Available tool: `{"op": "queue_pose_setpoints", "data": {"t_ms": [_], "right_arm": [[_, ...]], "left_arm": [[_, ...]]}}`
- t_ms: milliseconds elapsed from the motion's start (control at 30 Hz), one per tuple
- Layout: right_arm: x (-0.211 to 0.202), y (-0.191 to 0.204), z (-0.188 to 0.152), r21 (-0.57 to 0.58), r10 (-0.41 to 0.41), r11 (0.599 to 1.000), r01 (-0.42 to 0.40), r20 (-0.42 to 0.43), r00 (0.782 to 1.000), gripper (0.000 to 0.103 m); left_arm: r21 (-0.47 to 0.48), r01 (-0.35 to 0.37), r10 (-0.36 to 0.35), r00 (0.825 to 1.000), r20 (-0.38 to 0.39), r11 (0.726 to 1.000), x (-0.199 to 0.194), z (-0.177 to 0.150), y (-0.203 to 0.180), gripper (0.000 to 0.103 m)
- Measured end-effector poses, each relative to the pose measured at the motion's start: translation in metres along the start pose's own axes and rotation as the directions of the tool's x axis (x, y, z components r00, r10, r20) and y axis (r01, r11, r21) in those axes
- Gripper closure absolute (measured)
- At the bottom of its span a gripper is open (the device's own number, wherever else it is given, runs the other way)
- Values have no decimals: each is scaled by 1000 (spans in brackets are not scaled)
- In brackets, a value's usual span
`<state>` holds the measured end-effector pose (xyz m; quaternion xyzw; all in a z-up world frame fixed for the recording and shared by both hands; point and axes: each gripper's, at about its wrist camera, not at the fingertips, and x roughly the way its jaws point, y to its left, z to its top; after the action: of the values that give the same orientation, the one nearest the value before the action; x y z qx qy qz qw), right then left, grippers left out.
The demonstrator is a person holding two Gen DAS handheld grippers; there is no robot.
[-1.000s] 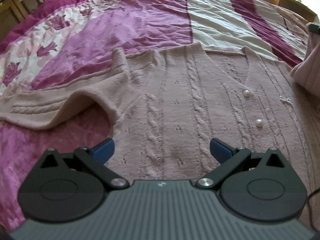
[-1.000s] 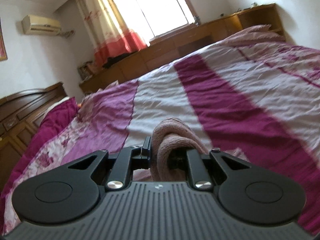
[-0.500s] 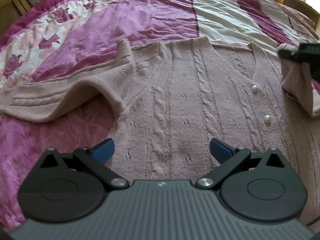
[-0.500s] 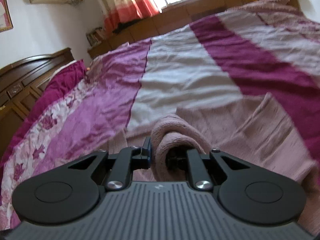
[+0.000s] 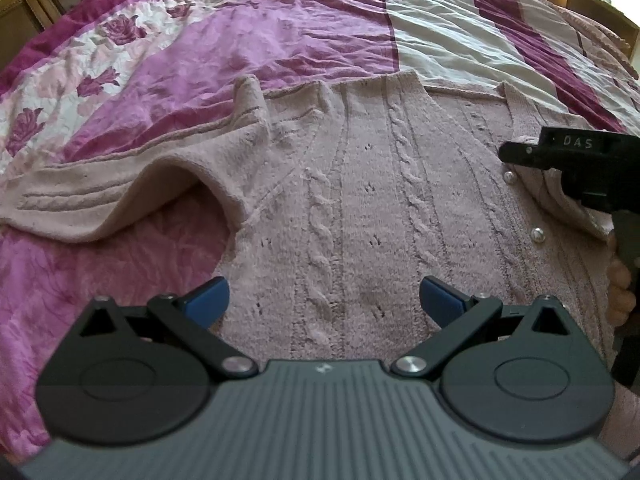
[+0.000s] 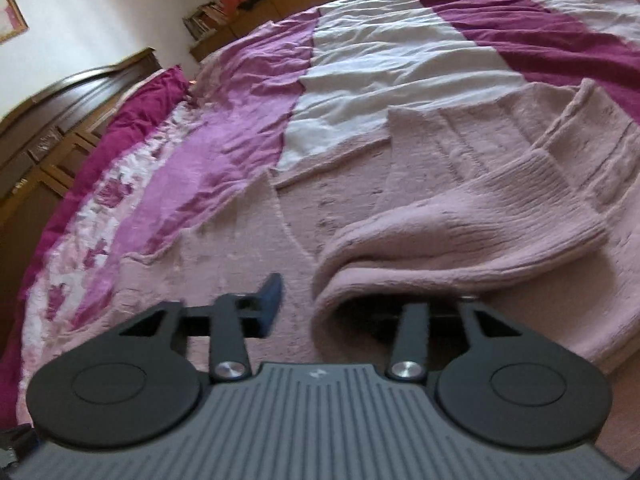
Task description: Fold small clothes
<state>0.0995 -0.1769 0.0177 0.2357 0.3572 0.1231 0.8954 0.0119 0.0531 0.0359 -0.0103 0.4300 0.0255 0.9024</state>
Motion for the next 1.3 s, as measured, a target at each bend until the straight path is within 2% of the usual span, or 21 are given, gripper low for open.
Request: {"op": "queue_pose_setpoints", "data": {"t_ms": [33, 100, 333, 433, 567, 667, 800, 967, 1300], "right_arm": [[-1, 2, -1, 2, 10, 1000, -10, -2, 1000, 34], [-5, 6, -1, 1, 16, 1000, -16, -7, 1000, 31], [-34, 13, 3, -3, 14, 1000, -14, -48, 999, 23], [-50, 9, 2, -3, 15, 1000, -16, -68, 998, 22], [-70, 4, 1, -32, -25, 999, 21, -123, 992, 21], [-87, -1, -2, -55, -28, 998, 21, -130, 991, 21], [-109, -8, -4, -77, -46, 996, 37, -109, 993, 21], [-130, -22, 0, -85, -100, 992, 96, -34, 994, 21], [-149, -66, 5, 0, -205, 979, 206, 79, 976, 21]], "left_arm": [[0, 0, 0, 1000, 0, 1000, 0, 0, 0, 0], [3, 3, -3, 1000, 3, 1000, 0, 0, -1, 0], [22, 9, -9, 1000, 13, 1000, -3, 1, -6, 0], [27, 12, -12, 1000, 19, 1000, -5, 1, -8, 0], [37, 15, -16, 1000, 25, 999, -7, 3, -11, 0], [49, 20, -22, 999, 28, 999, -9, 4, -16, 0], [72, 34, -36, 999, 33, 997, -11, 6, -25, 0], [110, 44, -49, 998, 41, 993, -13, 10, -39, 0], [195, 85, -102, 991, 82, 977, -14, 22, -79, 0]]}}
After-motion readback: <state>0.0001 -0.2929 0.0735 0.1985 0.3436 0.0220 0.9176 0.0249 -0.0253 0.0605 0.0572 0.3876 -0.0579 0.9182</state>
